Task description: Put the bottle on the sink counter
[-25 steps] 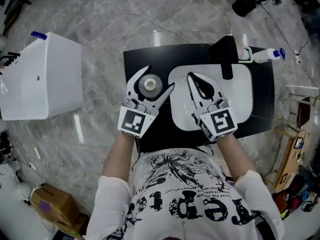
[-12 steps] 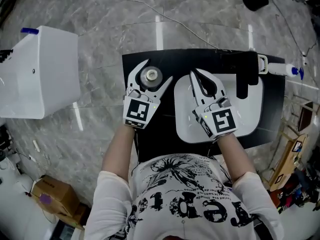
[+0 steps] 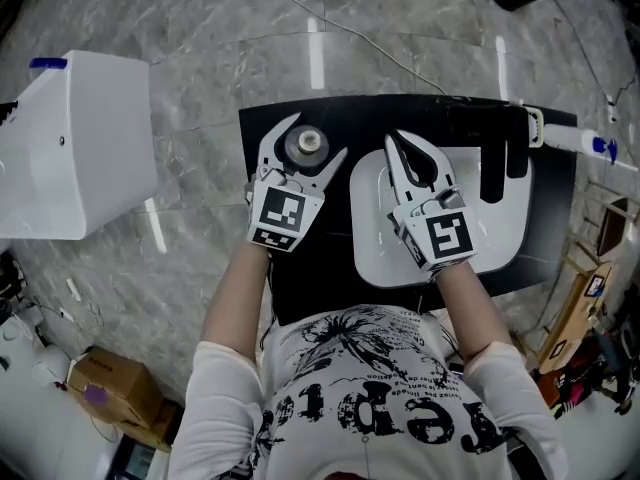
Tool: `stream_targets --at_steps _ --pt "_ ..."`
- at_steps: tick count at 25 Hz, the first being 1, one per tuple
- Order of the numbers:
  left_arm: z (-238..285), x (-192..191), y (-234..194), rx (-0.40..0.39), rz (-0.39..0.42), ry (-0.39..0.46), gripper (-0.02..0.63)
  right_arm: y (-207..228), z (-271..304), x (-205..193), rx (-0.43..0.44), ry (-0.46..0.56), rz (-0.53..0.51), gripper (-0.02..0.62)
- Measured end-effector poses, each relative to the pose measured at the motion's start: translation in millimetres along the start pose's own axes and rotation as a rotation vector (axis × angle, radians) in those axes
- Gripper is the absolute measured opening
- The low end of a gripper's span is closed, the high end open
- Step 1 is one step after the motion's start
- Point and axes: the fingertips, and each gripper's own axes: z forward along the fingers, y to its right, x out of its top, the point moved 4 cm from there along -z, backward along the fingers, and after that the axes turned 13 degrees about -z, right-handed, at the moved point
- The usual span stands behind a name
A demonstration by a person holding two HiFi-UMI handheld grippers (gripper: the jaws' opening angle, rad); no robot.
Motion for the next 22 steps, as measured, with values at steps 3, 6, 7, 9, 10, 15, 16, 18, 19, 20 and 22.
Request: stream_targets --at_steps 3,6,7,9,10,15,16,18,19,20,22 --pt "0.6 -1.1 -1.2 -0.001 -0.029 -0.020 0.348 -0.8 -0.5 -3.0 -0.005 -0.004 0.008 0.015" --pt "-0.5 -0.4 -1.5 0.001 -0.032 -0.029 0.348 -2.0 -2.0 0.1 -0.017 -0.009 0.029 0.015" --pt "-1.7 -0.7 -1.3 0.006 -0.028 -0.036 0.348 -3.1 -2.7 1.5 -0.018 -0.009 0.032 0.015" --pt "-4.2 -3.4 1.0 0.016 -0.019 -0.070 0.348 -5.0 -4.7 3.1 -0.016 -0.009 0.032 0.015" --pt "-5.3 -5.8 3.4 0.016 -0.019 -0.090 0.348 -5.5 -6.0 3.4 -0.015 -0.011 0.031 0.015" --pt "-15.4 -10.8 7.1 0.018 -0.043 -0.100 0.348 -8.4 -11.2 5.4 -0.016 -0.016 0.043 0.015" --pt "-17.2 -12.2 6.5 0.022 -0.048 -0.098 0.348 -9.5 -11.6 5.3 -0.017 -0.017 0.048 0.015" --pt "-19.5 -15.0 6.9 0.026 -0.061 -0.102 0.348 -10.8 -12.8 4.7 -0.018 -0.021 0.056 0.015" --pt "-21.0 -16.9 8.3 0.024 -0.070 -0.108 0.348 -11.7 -14.3 4.8 -0.019 -0.022 0.057 0.015" --pt "-22.7 -19.1 10.2 0.022 -0.075 -0.115 0.348 -12.7 -16.7 5.4 -0.022 -0.022 0.057 0.015" --pt "-25.5 -24.1 15.3 0.028 -0.064 -0.126 0.354 -14.5 -24.2 7.2 -0.032 -0.018 0.055 0.015"
